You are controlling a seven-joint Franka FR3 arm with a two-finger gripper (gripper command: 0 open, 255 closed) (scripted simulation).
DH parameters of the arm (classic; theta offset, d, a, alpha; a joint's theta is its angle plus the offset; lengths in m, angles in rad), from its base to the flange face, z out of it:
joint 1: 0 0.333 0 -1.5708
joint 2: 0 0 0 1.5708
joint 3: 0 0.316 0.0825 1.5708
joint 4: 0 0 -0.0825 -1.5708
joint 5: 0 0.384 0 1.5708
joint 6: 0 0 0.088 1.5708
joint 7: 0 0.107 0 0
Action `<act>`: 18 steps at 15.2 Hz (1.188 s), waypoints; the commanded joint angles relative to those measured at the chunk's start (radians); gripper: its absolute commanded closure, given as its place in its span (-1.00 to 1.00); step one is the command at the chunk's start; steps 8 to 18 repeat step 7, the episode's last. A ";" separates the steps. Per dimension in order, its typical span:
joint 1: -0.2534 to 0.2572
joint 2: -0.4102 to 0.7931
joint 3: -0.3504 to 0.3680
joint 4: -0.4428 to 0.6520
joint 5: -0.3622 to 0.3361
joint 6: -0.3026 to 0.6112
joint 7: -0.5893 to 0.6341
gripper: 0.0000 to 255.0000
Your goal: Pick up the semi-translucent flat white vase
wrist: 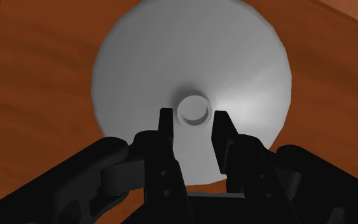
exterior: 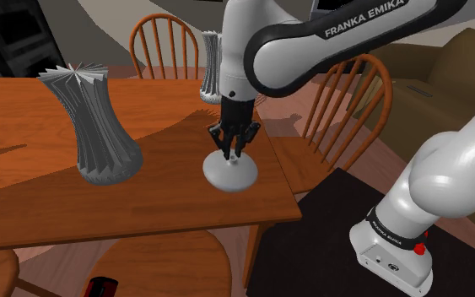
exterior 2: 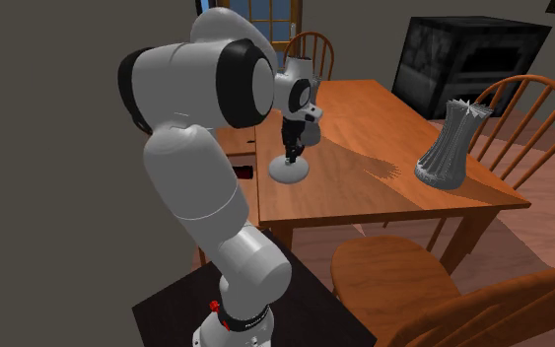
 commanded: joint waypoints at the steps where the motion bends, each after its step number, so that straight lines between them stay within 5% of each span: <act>1: 0.000 -0.012 -0.004 0.019 0.002 -0.030 -0.001 1.00; 18: 0.000 -0.033 -0.013 0.057 0.004 -0.089 -0.003 1.00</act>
